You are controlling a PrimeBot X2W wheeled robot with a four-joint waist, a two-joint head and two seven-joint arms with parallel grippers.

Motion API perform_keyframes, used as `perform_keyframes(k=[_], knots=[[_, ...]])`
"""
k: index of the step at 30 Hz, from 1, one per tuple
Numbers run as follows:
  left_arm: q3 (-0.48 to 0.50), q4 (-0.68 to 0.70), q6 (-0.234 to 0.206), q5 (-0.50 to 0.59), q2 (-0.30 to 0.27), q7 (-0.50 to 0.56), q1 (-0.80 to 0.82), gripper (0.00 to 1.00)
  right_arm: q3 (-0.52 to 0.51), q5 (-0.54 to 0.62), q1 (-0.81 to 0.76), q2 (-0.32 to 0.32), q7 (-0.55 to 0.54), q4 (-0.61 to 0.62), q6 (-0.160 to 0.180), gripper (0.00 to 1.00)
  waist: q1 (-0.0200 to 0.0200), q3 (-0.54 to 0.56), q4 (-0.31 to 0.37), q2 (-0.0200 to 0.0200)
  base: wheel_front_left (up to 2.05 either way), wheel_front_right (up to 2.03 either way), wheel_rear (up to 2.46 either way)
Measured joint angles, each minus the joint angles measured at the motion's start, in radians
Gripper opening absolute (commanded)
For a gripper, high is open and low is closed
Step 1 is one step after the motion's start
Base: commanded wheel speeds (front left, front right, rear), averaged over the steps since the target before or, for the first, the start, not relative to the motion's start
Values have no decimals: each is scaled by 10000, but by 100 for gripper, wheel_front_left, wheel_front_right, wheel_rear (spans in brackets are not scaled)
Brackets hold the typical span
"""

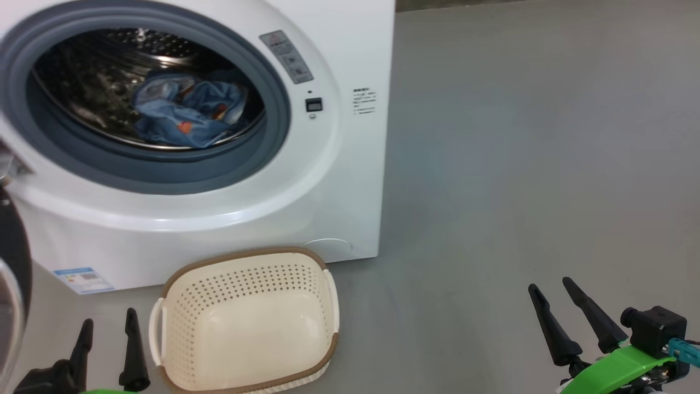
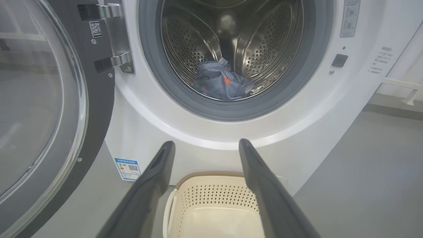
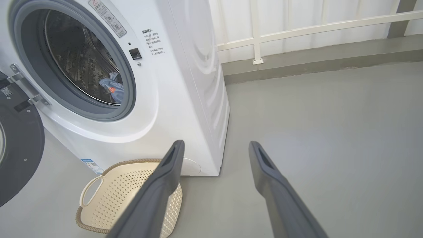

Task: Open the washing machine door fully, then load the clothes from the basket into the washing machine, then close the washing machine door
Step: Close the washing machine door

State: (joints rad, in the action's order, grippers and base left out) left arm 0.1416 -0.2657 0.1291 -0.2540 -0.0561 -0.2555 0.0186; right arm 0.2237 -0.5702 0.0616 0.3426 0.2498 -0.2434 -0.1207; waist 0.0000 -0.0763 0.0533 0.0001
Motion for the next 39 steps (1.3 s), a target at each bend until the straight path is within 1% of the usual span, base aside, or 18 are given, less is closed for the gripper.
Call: perform_keyframes(k=[6,16,19,29,30,38,39], knots=[[121,184,0,0,100,0,-198,100,255,0,126,58,0,-27,0,100,0,26,-601,0,0,0,0],[295,460,0,0,184,0,-471,100,708,0,518,232,0,-82,0,100,0,89,-1829,0,0,0,0],[274,495,-17,-167,186,0,-551,100,834,-2,670,295,0,-104,0,100,0,101,-2217,0,0,0,0],[102,604,-282,-384,190,0,-620,100,991,-44,721,416,0,-196,0,100,0,151,-3555,0,0,0,0],[102,604,-282,-384,190,0,-620,100,991,-44,721,416,0,-196,0,100,0,151,-3555,0,0,0,0],[2,648,-397,-566,190,0,-621,100,1124,-46,868,453,0,-222,0,100,0,152,-4552,0,0,0,0],[-13,650,-462,-598,190,0,-620,100,1143,-46,888,456,0,-224,0,100,0,144,-4661,0,0,0,0]])
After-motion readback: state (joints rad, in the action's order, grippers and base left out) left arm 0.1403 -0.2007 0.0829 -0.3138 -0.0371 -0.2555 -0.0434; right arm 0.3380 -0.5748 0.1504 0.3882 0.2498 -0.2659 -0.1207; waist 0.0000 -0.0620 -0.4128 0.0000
